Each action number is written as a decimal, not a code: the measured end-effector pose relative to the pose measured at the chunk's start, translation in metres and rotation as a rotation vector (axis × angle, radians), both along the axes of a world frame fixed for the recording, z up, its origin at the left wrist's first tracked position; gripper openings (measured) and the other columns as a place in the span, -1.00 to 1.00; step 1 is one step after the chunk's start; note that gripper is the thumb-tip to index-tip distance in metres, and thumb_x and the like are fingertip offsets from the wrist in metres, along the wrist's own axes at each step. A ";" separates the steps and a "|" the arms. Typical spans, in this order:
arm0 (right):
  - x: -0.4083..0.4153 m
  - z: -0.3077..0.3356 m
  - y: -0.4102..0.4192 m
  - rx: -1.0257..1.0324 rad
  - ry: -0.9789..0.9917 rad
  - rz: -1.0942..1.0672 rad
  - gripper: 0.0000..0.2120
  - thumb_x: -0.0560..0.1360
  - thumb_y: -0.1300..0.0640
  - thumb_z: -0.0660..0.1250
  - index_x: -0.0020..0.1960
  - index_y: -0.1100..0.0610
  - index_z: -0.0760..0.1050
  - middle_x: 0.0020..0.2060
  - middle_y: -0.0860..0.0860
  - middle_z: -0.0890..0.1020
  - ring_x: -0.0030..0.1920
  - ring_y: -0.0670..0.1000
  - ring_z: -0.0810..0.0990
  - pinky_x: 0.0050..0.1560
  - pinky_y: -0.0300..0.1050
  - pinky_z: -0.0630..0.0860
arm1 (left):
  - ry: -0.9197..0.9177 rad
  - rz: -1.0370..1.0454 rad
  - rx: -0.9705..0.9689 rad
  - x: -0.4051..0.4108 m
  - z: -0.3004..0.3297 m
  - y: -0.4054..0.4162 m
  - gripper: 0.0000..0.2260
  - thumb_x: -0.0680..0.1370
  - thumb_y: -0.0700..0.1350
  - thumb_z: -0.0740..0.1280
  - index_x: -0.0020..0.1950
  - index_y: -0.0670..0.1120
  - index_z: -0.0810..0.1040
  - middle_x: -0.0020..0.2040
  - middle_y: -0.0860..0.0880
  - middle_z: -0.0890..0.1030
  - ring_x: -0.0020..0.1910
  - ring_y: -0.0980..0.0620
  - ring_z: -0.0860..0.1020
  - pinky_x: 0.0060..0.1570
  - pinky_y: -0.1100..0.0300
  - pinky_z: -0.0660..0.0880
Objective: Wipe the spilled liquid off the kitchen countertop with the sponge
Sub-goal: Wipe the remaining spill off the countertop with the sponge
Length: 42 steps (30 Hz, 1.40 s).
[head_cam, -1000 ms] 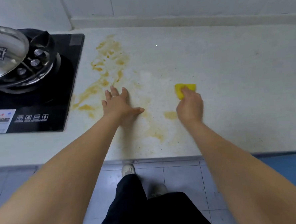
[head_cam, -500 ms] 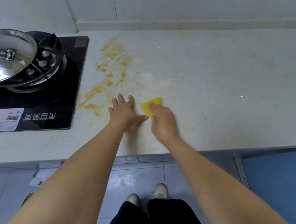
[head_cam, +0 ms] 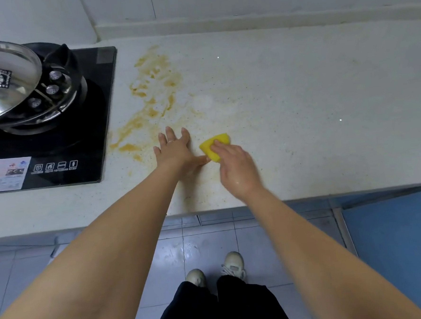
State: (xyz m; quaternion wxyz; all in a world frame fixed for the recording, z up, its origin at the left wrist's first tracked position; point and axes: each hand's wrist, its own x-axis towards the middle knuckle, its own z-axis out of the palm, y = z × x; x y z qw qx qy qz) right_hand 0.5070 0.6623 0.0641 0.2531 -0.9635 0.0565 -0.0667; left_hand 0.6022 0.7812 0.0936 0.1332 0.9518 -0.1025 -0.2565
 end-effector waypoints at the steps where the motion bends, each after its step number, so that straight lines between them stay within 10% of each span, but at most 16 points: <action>1: 0.002 0.002 -0.015 0.006 0.027 -0.093 -0.50 0.46 0.37 0.12 0.39 0.14 0.33 0.34 0.12 0.42 0.28 0.17 0.41 0.29 -0.02 0.31 | 0.002 -0.004 0.003 0.000 0.000 0.000 -0.10 0.44 0.25 0.34 0.56 0.01 -0.13 0.54 -0.15 -0.25 0.52 -0.18 -0.24 0.46 -0.13 -0.14; 5: 0.010 0.008 -0.038 0.052 0.098 -0.480 -0.49 0.46 0.40 0.10 0.40 0.22 0.28 0.31 0.17 0.43 0.24 0.20 0.39 0.25 0.01 0.36 | 0.002 -0.007 0.005 0.000 -0.002 0.001 -0.10 0.44 0.26 0.34 0.56 0.01 -0.13 0.54 -0.15 -0.25 0.52 -0.19 -0.25 0.46 -0.13 -0.14; 11: 0.003 0.005 0.004 -0.011 -0.009 -0.002 -0.53 0.45 0.35 0.14 0.34 0.16 0.40 0.31 0.12 0.47 0.27 0.15 0.44 0.29 0.00 0.33 | -0.001 -0.008 -0.014 0.001 -0.001 0.000 -0.11 0.44 0.23 0.35 0.56 0.00 -0.11 0.54 -0.16 -0.24 0.52 -0.18 -0.25 0.46 -0.13 -0.15; 16: -0.004 0.017 -0.058 -0.002 0.097 -0.572 -0.54 0.43 0.42 0.11 0.31 0.21 0.39 0.13 0.24 0.51 0.10 0.24 0.49 0.08 0.05 0.48 | -0.017 -0.033 0.001 0.003 -0.006 0.002 -0.11 0.44 0.28 0.32 0.56 0.02 -0.13 0.54 -0.16 -0.25 0.52 -0.19 -0.25 0.46 -0.13 -0.15; 21: -0.006 0.007 0.031 -0.015 -0.038 -0.243 -0.61 0.31 0.39 0.15 0.08 0.27 0.54 -0.05 0.19 0.63 -0.04 0.23 0.59 -0.04 0.03 0.54 | -0.010 -0.045 -0.012 0.003 -0.003 0.003 -0.11 0.44 0.24 0.34 0.56 0.00 -0.13 0.54 -0.17 -0.25 0.52 -0.19 -0.25 0.47 -0.13 -0.16; 25: -0.025 0.003 0.008 -0.105 -0.030 -0.131 -0.57 0.43 0.33 0.09 0.27 0.23 0.44 0.20 0.15 0.55 0.18 0.16 0.51 0.17 -0.07 0.41 | -0.011 -0.058 0.009 0.000 -0.001 0.004 -0.10 0.45 0.26 0.32 0.56 0.00 -0.15 0.54 -0.17 -0.26 0.52 -0.19 -0.25 0.47 -0.12 -0.15; 32: -0.079 0.013 -0.074 0.057 0.085 -0.790 -0.56 0.42 0.46 0.06 0.26 0.26 0.39 0.15 0.24 0.49 0.14 0.23 0.45 0.11 0.07 0.44 | -0.052 -0.070 0.016 -0.039 -0.003 -0.011 -0.14 0.48 0.28 0.27 0.56 -0.05 -0.12 0.54 -0.20 -0.24 0.52 -0.22 -0.22 0.46 -0.12 -0.12; 38: -0.073 0.002 -0.016 0.000 0.090 -0.162 -0.50 0.47 0.37 0.11 0.39 0.16 0.31 0.36 0.10 0.39 0.32 0.12 0.37 0.31 -0.08 0.22 | -0.031 -0.074 0.004 -0.061 -0.003 -0.014 -0.16 0.49 0.24 0.28 0.56 -0.03 -0.11 0.55 -0.16 -0.22 0.52 -0.19 -0.22 0.46 -0.10 -0.13; 42: -0.086 0.009 -0.078 0.084 0.075 -0.627 -0.51 0.43 0.44 0.06 0.32 0.19 0.36 0.17 0.22 0.51 0.12 0.24 0.47 0.10 0.10 0.46 | -0.028 -0.089 0.018 -0.063 -0.002 -0.011 -0.19 0.50 0.23 0.27 0.57 -0.02 -0.11 0.55 -0.14 -0.22 0.52 -0.18 -0.21 0.46 -0.11 -0.12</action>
